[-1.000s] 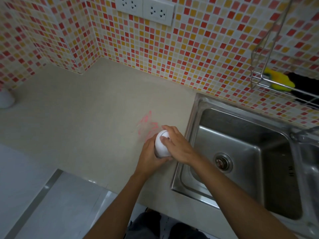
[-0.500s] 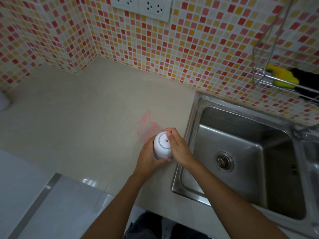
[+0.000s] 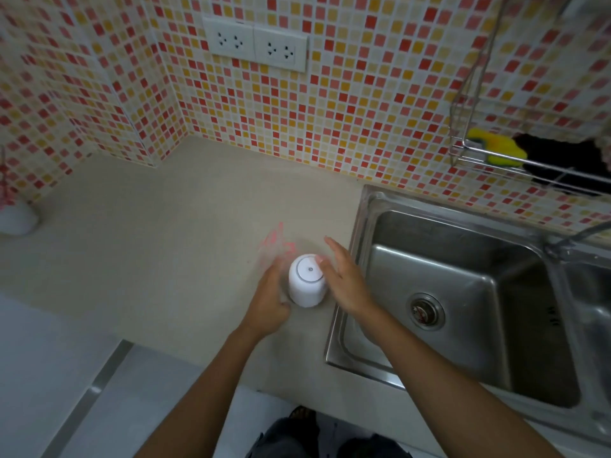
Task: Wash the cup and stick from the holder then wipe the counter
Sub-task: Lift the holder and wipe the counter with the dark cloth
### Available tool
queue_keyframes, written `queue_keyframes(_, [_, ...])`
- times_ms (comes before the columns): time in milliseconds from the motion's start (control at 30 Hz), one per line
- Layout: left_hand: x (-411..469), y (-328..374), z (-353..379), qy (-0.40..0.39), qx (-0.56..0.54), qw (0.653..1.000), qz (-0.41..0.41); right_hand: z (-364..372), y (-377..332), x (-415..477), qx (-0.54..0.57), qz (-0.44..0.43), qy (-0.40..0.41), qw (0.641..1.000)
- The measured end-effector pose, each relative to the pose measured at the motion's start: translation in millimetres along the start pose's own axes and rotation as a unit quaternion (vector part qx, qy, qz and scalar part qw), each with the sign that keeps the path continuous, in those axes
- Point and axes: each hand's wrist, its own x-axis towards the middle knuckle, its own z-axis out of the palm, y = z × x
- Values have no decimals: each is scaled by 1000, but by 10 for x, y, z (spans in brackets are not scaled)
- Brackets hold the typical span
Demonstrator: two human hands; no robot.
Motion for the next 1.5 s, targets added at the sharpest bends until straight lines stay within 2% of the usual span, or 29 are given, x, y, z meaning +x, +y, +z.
queue_keyframes(67, [-32, 13, -147, 49, 45, 997, -33, -106, 94, -129, -49, -15, 50, 997])
queue_keyframes(133, [-57, 84, -234, 119, 101, 984, -89, -234, 220, -273, -101, -26, 58, 993])
queue_keyframes(233, [46, 245, -232, 168, 168, 969, -65, -447, 459, -464, -188, -21, 47, 981])
queue_keyframes(300, [206, 499, -129, 177, 177, 967, -37, -673, 569, -568, -201, -8, 66, 977])
queue_keyframes(433, [564, 1083, 296, 145, 194, 969, 42, -1290, 587, -608, -207, -10, 130, 970])
queue_keyframes(533, [926, 1592, 742, 98, 208, 966, 119, -1947, 504, -551, -203, -24, 211, 956])
queue_keyframes(667, [1471, 2314, 1313, 64, 246, 943, 214, -2855, 249, -321, -202, -62, 315, 925])
queue_keyframes(733, [1747, 2611, 1565, 49, 280, 930, 232, -3248, 175, -148, -213, -67, 345, 912])
queue_keyframes(800, [2010, 2783, 1729, 31, 328, 917, 225, -3538, 162, 55, -213, -51, 338, 915])
queue_keyframes(900, [2268, 2852, 1858, 17, 398, 897, 190, -3823, 224, 347, -235, -4, 279, 931])
queue_keyframes(1033, [2350, 2836, 1933, 11, 451, 877, 168, -4021, 265, 716, -246, 141, 104, 953])
queue_keyframes(1100, [2369, 2828, 1936, 10, 452, 877, 166, -4056, 266, 856, -268, 181, 24, 946])
queue_keyframes(1167, [2378, 2830, 1933, 8, 453, 877, 162, -4062, 295, 961, -313, 189, -18, 930])
queue_keyframes(1267, [2379, 2851, 1929, 2, 455, 877, 157, -4077, 356, 1025, -328, 197, 17, 924])
queue_keyframes(1367, [2383, 2847, 1924, -4, 449, 880, 153, -4147, 452, 1015, -330, 163, 81, 926])
queue_keyframes(1500, [2384, 2853, 1921, -15, 447, 882, 147, -4237, 553, 1011, -387, 144, 135, 901])
